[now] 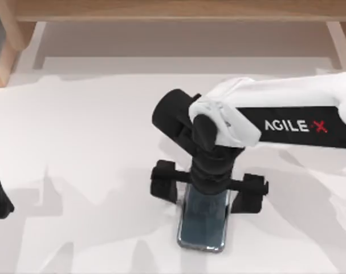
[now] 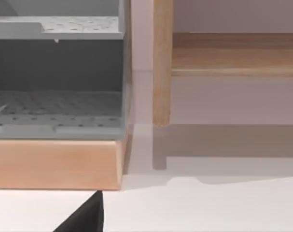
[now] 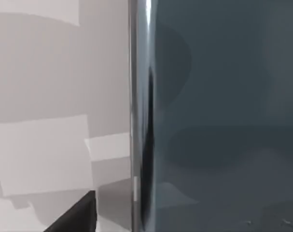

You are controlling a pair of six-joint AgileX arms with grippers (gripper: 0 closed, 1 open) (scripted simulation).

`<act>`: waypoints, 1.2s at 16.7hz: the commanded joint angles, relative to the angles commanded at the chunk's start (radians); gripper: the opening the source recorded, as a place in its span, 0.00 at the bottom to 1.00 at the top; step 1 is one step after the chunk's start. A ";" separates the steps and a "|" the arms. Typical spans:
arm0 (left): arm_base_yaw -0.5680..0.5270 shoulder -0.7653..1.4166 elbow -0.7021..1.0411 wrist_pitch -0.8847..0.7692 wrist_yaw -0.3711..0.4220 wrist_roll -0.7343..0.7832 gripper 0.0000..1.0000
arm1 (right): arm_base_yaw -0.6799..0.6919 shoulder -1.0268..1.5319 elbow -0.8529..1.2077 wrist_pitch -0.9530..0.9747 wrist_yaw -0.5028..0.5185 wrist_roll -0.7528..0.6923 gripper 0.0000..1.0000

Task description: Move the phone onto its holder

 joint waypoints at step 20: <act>0.000 0.000 0.000 0.000 0.000 0.000 1.00 | 0.000 0.000 0.000 0.000 0.000 0.000 0.00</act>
